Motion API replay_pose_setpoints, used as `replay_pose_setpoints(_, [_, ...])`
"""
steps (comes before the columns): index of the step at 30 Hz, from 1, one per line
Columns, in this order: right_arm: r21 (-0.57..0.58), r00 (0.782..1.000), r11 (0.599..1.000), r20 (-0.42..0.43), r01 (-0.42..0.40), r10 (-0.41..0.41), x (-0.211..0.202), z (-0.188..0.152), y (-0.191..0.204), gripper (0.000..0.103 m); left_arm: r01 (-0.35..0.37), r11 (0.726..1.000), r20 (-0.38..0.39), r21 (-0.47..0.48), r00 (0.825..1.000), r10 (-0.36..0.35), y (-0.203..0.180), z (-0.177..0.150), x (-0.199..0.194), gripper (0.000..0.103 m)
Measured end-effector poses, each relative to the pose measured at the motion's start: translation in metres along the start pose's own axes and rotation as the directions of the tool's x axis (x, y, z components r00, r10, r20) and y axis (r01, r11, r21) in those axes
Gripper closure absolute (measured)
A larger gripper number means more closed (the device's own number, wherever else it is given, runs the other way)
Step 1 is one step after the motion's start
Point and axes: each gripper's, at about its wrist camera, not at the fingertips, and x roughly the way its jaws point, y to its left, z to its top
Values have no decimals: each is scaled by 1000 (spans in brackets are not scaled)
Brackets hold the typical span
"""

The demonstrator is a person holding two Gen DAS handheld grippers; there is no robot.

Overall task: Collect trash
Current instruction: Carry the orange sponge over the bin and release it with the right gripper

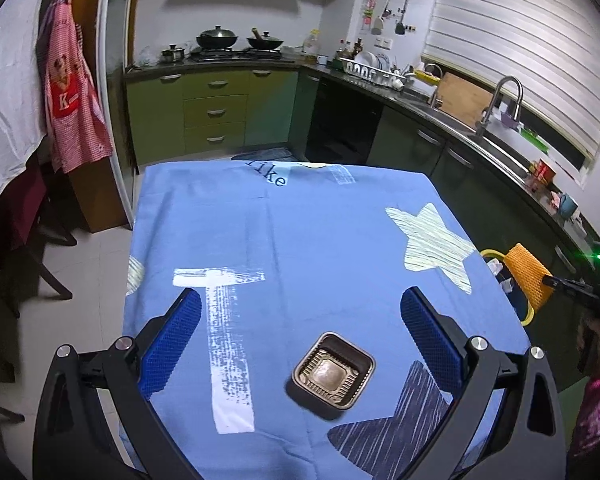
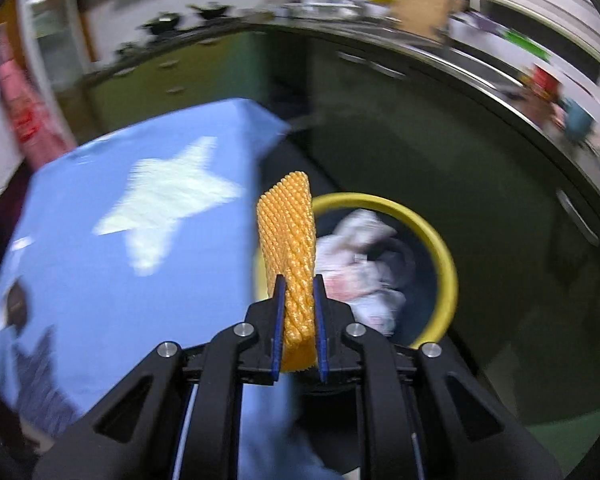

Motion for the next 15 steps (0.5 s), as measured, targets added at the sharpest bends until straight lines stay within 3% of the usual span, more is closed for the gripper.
replay_pose_setpoints(6, [93,976,972,-42,216,-213,51,-1,-39,90,-5,1000,-16,24,1000,6,-10,0,2,5])
replay_pose_setpoints(12, [145,952,941,-60,306,-301,75,-1,-43,88,4,999,-30,36,1000,-3,-13,1,6,5])
replay_pose_setpoints(14, [154,954,942,-69,299,-291,78,-5,-43,83,12,999,-39,46,999,-10,-15,0,10,5])
replay_pose_setpoints(15, [159,959,946,-72,282,-273,77,-7,-43,73,14,999,-44,51,999,-12,-16,0,11,5])
